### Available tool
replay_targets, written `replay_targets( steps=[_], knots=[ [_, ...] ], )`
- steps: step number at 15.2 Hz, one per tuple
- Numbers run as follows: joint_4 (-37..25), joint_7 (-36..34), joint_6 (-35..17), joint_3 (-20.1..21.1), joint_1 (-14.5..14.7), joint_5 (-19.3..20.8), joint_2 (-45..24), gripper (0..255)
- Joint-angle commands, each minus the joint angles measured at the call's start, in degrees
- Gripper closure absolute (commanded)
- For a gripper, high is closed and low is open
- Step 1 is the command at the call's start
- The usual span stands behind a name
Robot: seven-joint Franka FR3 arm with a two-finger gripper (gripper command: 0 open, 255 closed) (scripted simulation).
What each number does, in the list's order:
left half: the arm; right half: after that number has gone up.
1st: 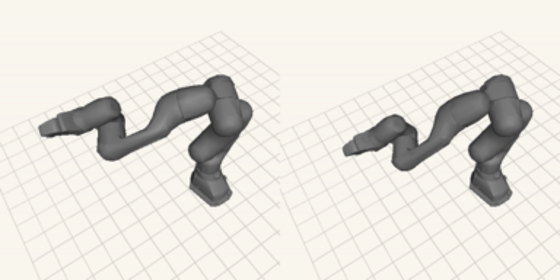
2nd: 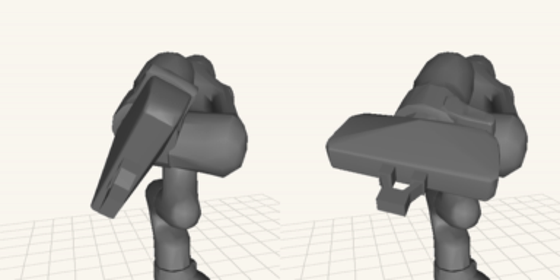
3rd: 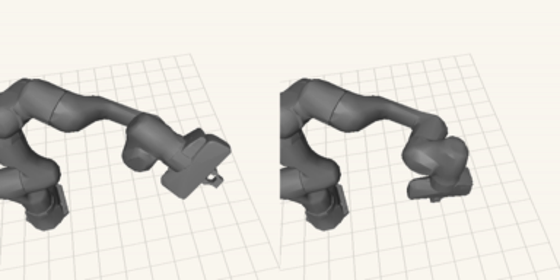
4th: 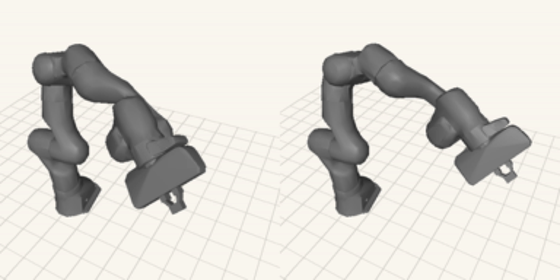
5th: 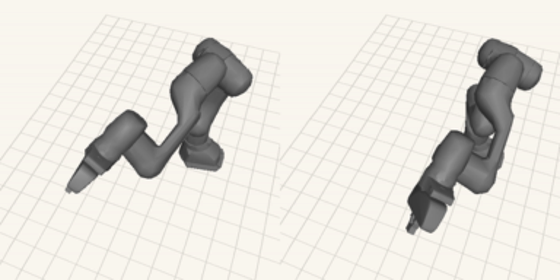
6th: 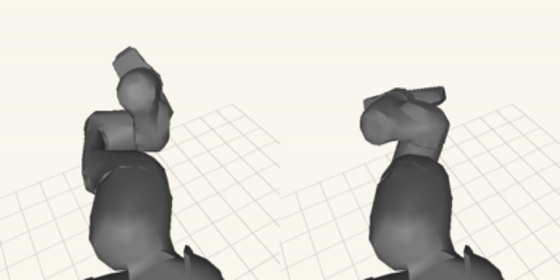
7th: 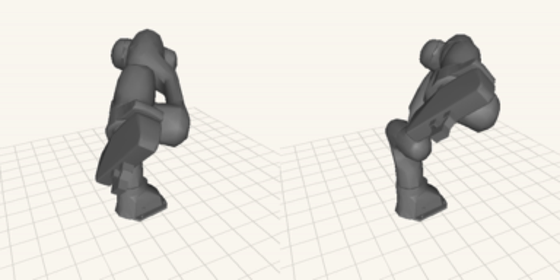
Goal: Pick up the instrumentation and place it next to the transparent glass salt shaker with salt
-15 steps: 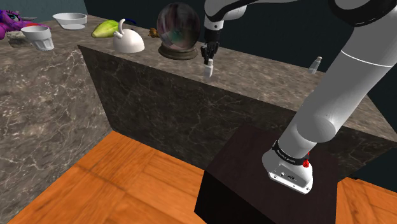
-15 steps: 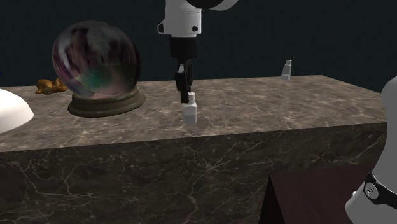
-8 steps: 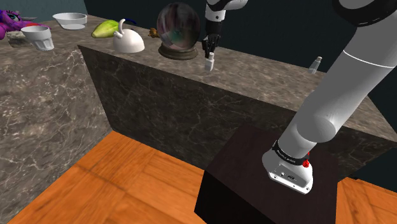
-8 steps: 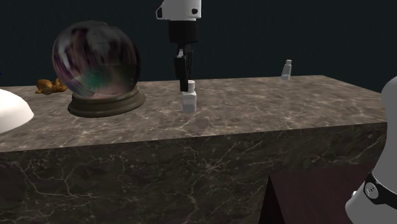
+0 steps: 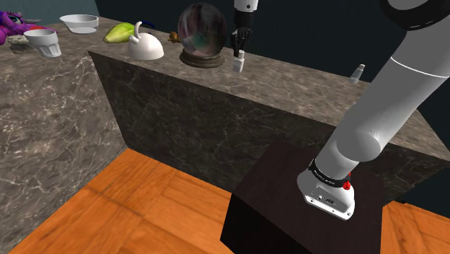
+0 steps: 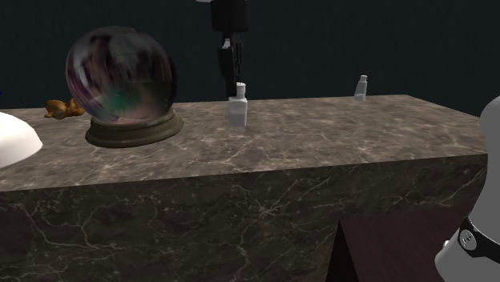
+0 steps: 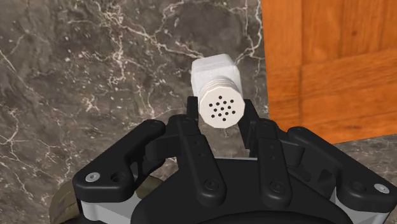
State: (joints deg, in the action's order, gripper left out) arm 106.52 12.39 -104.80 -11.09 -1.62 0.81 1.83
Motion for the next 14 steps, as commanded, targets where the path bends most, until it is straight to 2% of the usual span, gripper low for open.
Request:
replay_targets(
  steps=[1,14],
  knots=[
    [-1.7,0.0,1.7,0.0,0.0,0.0,-0.1,255],
    [-12.8,0.2,11.9,0.0,0.0,-0.2,-1.0,255]
  ],
)
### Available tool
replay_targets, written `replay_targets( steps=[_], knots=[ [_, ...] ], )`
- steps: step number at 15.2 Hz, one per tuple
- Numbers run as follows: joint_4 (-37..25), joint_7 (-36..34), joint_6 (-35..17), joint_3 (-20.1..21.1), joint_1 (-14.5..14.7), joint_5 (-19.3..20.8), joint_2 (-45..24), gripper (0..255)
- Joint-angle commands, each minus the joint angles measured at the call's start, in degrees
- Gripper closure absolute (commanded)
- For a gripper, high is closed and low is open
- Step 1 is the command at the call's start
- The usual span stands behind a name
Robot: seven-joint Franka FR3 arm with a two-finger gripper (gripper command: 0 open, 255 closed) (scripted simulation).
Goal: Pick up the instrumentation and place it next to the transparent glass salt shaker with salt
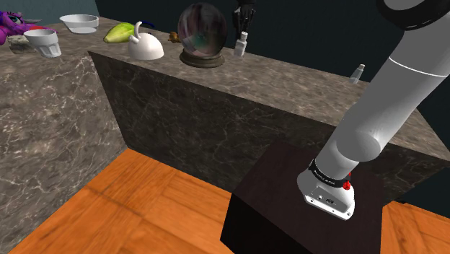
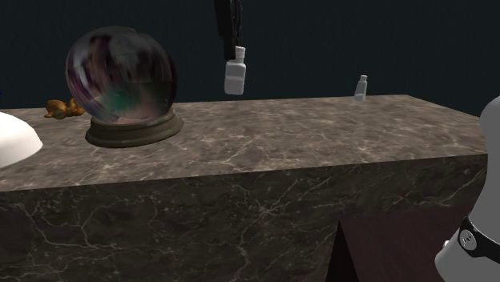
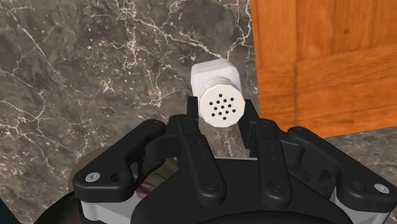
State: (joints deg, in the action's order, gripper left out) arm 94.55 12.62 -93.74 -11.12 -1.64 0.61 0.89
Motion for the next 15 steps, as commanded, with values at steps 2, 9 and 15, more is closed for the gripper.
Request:
replay_targets(
  steps=[2,9,15],
  knots=[
    [-2.9,0.1,2.5,0.0,0.0,-0.1,-0.4,255],
    [3.4,4.9,2.3,-2.6,-2.4,1.4,5.9,255],
    [9.5,11.2,1.9,-6.2,-5.5,3.7,12.1,255]
  ],
)
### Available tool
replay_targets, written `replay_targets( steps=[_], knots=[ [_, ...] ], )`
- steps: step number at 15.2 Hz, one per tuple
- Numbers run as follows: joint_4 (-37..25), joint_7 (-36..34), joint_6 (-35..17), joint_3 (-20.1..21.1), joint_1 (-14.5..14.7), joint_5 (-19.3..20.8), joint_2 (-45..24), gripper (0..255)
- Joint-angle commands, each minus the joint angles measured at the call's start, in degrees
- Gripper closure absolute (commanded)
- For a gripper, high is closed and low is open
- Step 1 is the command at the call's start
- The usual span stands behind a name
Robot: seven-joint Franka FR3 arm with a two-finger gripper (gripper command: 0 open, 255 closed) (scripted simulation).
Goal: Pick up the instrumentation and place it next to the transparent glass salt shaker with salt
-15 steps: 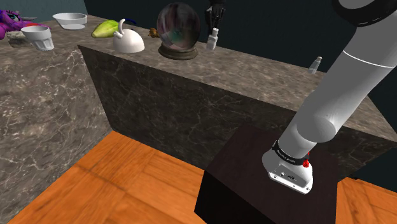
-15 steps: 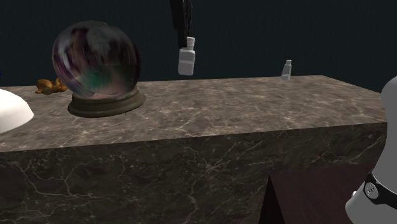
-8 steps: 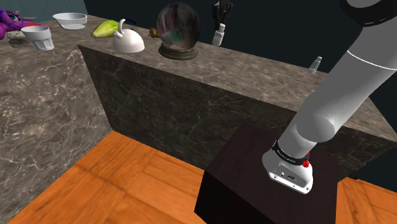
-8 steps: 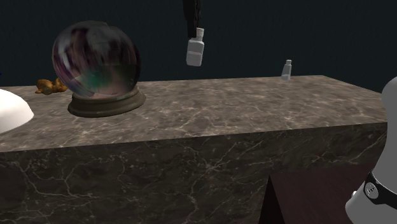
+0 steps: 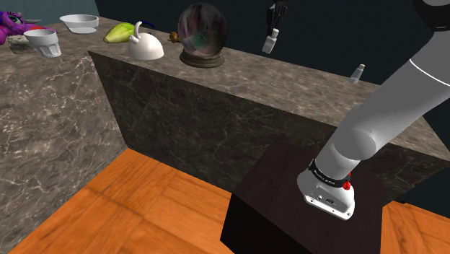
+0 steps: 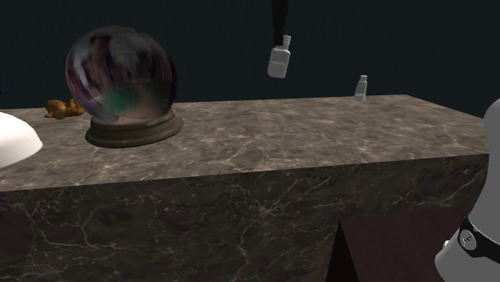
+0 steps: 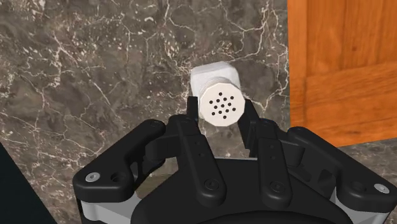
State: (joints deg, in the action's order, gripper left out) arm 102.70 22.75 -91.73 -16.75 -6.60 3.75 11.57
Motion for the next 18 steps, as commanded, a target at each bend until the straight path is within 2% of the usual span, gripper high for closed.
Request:
replay_targets(
  steps=[1,9,18],
  knots=[
    [2.2,2.2,-0.1,-1.3,-1.1,0.9,2.3,255],
    [5.9,11.7,0.3,-7.3,-5.2,4.2,7.3,255],
    [5.2,23.8,0.7,-15.6,-9.4,7.1,8.4,255]
  ],
)
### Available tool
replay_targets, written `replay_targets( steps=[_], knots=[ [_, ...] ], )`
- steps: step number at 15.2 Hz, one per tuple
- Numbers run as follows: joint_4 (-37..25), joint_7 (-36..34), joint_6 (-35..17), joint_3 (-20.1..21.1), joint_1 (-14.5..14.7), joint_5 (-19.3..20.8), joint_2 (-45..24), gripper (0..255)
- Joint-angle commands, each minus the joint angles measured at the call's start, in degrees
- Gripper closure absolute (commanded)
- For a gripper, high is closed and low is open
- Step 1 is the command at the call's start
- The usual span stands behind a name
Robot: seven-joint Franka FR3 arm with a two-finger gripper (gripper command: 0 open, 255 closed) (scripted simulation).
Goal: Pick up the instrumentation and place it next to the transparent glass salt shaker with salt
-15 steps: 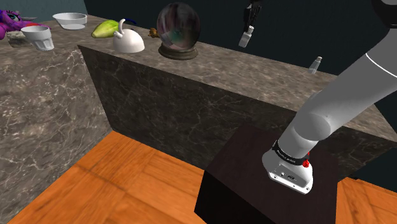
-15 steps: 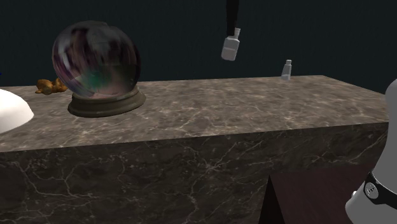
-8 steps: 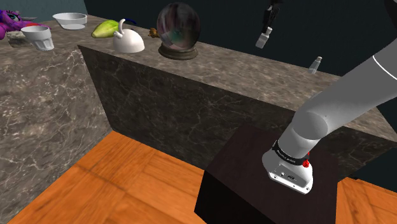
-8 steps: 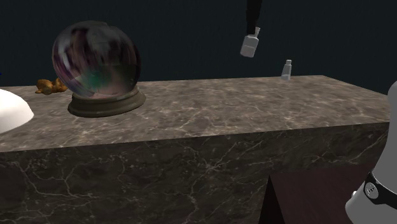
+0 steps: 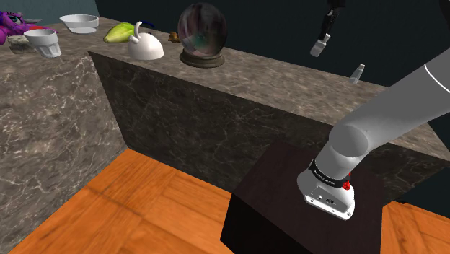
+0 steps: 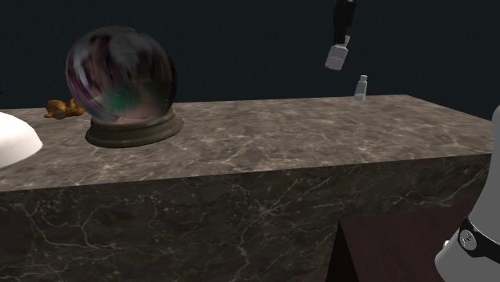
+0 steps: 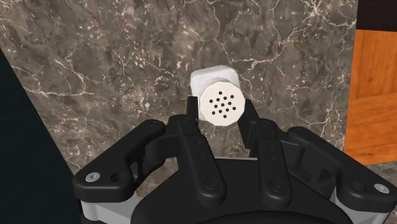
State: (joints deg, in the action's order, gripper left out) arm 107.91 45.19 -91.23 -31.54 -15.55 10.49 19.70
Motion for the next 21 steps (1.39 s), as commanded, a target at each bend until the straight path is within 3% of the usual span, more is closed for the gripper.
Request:
replay_targets(
  steps=[1,8,13,18,21],
  knots=[
    [-0.4,2.8,0.2,-1.9,-0.9,0.6,0.1,255],
    [-5.0,14.0,0.1,-10.3,-3.2,0.4,-3.6,255],
    [-10.3,23.5,0.0,-17.8,-4.5,-2.4,-9.4,255],
    [-17.6,35.6,0.5,-26.4,-7.5,-10.3,-19.7,255],
    [-23.4,44.0,2.0,-29.6,-13.0,-18.0,-28.4,255]
  ],
)
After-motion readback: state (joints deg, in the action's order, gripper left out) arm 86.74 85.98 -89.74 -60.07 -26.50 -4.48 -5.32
